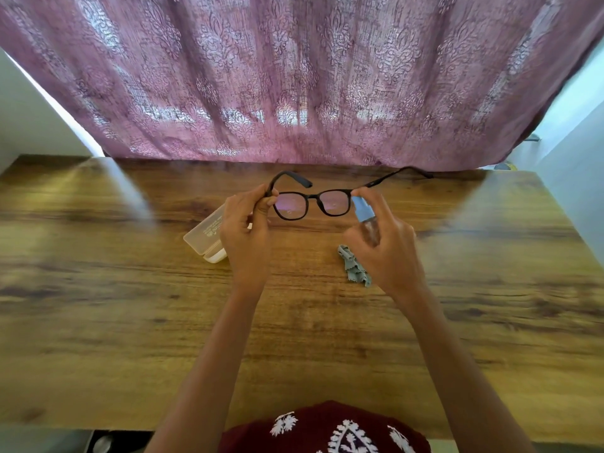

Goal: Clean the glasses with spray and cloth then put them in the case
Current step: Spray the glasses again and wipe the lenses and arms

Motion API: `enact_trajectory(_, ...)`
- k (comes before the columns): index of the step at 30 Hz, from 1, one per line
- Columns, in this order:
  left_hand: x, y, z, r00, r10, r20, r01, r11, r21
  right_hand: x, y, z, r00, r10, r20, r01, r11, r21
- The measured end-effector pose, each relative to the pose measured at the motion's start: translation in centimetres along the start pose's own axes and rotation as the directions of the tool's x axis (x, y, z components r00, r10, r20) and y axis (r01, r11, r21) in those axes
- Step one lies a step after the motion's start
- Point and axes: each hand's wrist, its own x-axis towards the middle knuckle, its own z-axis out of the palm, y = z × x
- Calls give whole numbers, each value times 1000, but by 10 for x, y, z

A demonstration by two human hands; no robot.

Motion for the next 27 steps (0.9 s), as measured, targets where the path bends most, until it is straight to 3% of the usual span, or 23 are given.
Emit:
enact_trajectory(6,1,-5,-2,1000,-14,2,14,1000,-3,-13,61,21,977,206,-50,-205,978,32)
enact_trajectory(17,-3,-7,-1,999,-36,-4,36,999,15,-22,89,37,920,375,-117,-367,927,81)
enact_trajectory(27,-5,-10,1,996,-85,12,85,996,10,-27,92,38,911,376,-170,-376,926,34)
